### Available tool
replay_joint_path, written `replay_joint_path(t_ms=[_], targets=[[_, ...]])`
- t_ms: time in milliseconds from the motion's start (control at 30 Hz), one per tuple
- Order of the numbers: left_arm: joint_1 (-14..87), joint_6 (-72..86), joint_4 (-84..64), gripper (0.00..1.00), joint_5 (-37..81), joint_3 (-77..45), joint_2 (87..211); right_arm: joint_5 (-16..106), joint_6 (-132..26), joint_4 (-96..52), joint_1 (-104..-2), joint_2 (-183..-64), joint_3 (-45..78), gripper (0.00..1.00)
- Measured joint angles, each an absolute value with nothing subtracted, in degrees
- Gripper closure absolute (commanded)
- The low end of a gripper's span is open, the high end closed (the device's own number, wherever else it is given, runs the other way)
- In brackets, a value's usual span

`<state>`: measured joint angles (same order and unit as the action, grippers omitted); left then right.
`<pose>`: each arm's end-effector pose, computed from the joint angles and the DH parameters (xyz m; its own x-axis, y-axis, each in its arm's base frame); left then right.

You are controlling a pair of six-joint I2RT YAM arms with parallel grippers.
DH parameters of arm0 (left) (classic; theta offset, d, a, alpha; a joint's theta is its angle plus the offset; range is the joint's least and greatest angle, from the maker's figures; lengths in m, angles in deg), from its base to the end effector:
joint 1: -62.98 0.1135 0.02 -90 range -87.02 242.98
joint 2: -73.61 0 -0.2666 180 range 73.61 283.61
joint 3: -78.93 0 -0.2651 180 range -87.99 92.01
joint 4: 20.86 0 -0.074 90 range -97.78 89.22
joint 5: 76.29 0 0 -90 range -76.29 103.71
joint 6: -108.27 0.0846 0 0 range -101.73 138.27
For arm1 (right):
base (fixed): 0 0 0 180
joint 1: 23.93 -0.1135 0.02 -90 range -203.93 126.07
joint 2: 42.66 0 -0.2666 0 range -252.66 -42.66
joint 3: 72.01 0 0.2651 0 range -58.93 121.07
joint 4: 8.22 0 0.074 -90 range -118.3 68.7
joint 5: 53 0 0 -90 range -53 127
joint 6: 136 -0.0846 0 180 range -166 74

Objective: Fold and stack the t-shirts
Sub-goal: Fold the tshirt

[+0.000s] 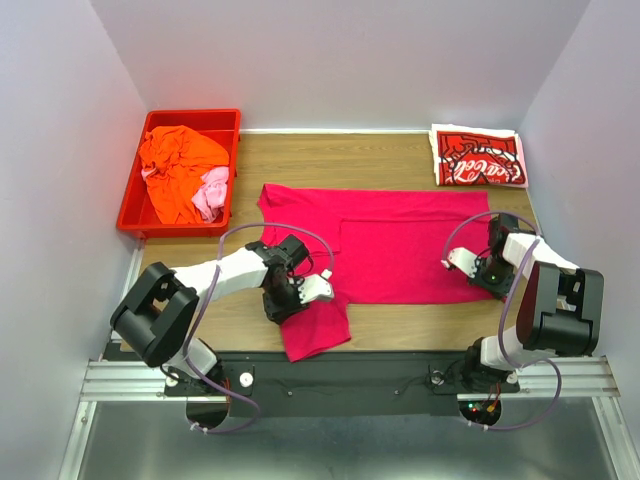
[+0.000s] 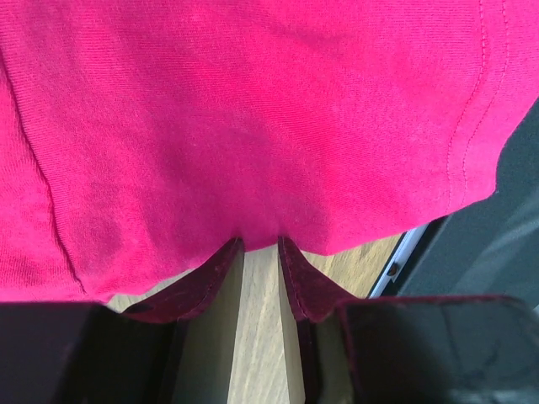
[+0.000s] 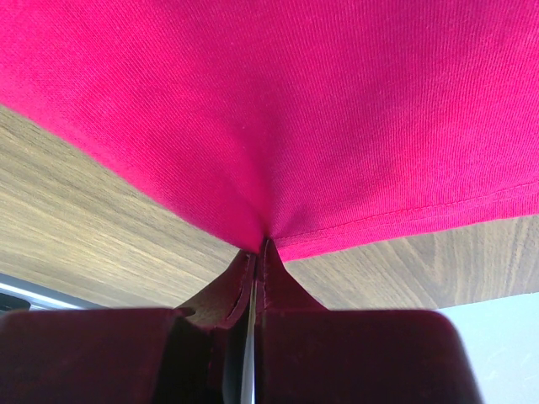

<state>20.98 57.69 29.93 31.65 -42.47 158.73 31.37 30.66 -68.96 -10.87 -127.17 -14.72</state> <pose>0.1821 -0.1990 0.1101 -0.1239 0.9245 -0.3605 0.9910 0.0967 -0.0926 0.2279 -0.0614 0.0995 -0.4467 -0.8904 0.0872 -0.8946 0.4432 -0.0573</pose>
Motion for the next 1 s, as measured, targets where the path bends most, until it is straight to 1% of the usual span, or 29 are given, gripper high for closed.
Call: replay_joint_path(t_ms=[100, 133, 167, 433, 567, 700, 733, 767, 867, 933, 967, 1000], targets=[[20.9, 57.2, 29.8, 0.84, 31.5, -42.5, 158.9, 31.4, 30.6, -69.0, -10.9, -127.2, -14.7, 0.99], [20.9, 57.2, 29.4, 0.98, 31.0, -42.5, 158.9, 31.3, 30.6, -69.0, -10.9, -127.2, -14.7, 0.99], [20.8, 57.0, 29.1, 1.00, 30.6, -42.5, 158.9, 31.3, 30.6, -69.0, -10.9, -127.2, -14.7, 0.99], [20.5, 57.4, 29.5, 1.00, 29.9, -42.5, 157.4, 30.8, 30.2, -69.2, -10.9, -126.9, -14.7, 0.99], [20.7, 57.5, 32.6, 1.00, 29.7, -41.4, 152.3, 30.7, 30.2, -70.2, -10.9, -125.0, -14.7, 0.99], [21.0, 57.5, 35.0, 1.00, 29.5, -37.6, 148.5, 30.7, 29.9, -71.0, -10.9, -124.1, -14.5, 0.99], [21.1, 57.5, 35.3, 0.99, 29.5, -36.8, 148.2, 30.8, 29.8, -71.3, -10.9, -124.1, -14.3, 0.99], [21.1, 57.5, 35.3, 0.83, 29.5, -36.1, 148.0, 30.8, 29.6, -71.8, -10.9, -124.1, -13.8, 1.00], [21.2, 57.3, 35.4, 0.66, 29.2, -35.7, 148.3, 30.8, 29.2, -72.5, -10.9, -124.1, -12.4, 0.99], [21.1, 56.8, 35.0, 0.60, 29.1, -36.1, 149.5, 30.8, 29.0, -72.8, -10.9, -124.1, -11.8, 0.99], [20.9, 56.5, 34.3, 0.54, 29.0, -36.7, 150.1, 30.8, 29.0, -72.9, -10.9, -124.1, -11.7, 1.00], [20.5, 56.1, 33.3, 0.53, 28.9, -37.6, 150.7, 30.8, 29.0, -73.1, -10.9, -124.1, -11.7, 0.99]])
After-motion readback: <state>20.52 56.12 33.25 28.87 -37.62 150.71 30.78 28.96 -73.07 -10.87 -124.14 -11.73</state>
